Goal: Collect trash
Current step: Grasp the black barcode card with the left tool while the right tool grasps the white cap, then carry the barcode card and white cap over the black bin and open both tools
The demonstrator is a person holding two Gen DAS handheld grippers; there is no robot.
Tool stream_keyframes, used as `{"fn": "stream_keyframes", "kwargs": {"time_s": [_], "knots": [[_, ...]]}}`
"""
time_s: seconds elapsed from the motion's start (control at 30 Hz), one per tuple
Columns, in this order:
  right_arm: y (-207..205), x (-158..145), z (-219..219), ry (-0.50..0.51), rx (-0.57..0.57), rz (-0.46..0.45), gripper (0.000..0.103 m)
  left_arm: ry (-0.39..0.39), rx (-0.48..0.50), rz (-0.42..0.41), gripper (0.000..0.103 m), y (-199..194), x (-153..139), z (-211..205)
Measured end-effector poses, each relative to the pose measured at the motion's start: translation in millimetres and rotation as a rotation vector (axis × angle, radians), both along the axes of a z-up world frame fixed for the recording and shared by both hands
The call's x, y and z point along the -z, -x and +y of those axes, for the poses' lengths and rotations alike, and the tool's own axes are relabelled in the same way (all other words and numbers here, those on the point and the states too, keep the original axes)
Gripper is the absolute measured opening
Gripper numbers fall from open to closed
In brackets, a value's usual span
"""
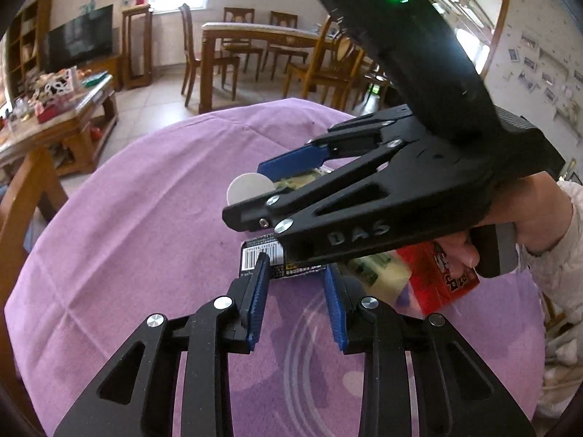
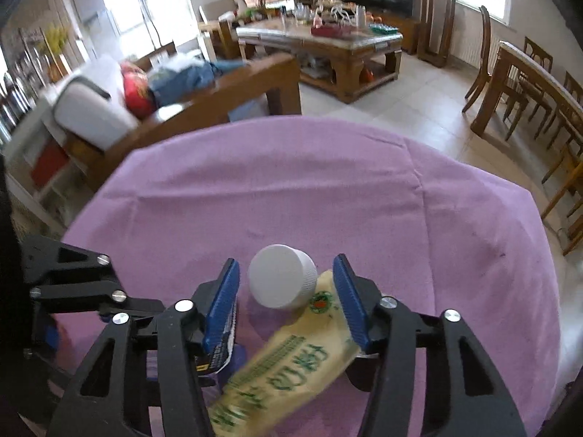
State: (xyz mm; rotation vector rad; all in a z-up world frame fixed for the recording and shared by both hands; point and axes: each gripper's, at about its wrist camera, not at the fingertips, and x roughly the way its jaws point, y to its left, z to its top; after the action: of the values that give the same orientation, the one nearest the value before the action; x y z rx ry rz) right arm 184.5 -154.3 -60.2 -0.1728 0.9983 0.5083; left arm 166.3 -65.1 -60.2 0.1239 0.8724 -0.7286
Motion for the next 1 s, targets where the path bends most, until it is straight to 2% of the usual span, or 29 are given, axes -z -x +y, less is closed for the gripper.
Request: {"fn": "stream_keyframes", "kwargs": {"time_s": [0.07,0.17,0.2,0.3,0.37,0.43,0.57,0.7,0.77,0.87,1.0], "knots": [[2,1,6,0.073,-0.002,-0.019,0.038,-0.001,0.001,0.0,0.03,-1,0,0],[5,2,6,0.08,0.005,-0.028,0.036,-0.014,0.0,-0.008,0.032,0,0,-1],[6,1,3,0.063,0.009,-0.031,0.036,-0.024,-0.004,-0.011,0.035,-1,0,-2],[10,-9,-15,-0.059,0.04,-0.045,0.036,-0.039,-0.021,-0.02,0.036,-1,0,-5],[18,-19,-29,-0.142,0.066,-0.07,0.036,-0.07,-0.091,-0.04,0.034,-5,-1,-1],[35,-30,-44,-0.236,0.083,-0.093,0.035,-0.065,-0.119,-0.052,0.026,-8,-3,3],[67,-40,-64,-0.346,0.098,-0.115,0.035,-0.098,-0.19,-0.114,0.01,-8,-10,6],[97,-41,-81,-0.429,0.123,-0.113,0.035,-0.031,-0.267,-0.1,0.002,-13,-16,25],[110,-39,-89,-0.445,0.135,-0.116,0.035,0.012,-0.283,-0.082,0.002,-17,-19,32],[127,-39,-102,-0.466,0.148,-0.117,0.035,0.024,-0.308,-0.097,0.002,-13,-21,34],[148,-41,-125,-0.501,0.164,-0.131,0.035,0.128,-0.316,-0.095,0.002,6,-31,38]]}}
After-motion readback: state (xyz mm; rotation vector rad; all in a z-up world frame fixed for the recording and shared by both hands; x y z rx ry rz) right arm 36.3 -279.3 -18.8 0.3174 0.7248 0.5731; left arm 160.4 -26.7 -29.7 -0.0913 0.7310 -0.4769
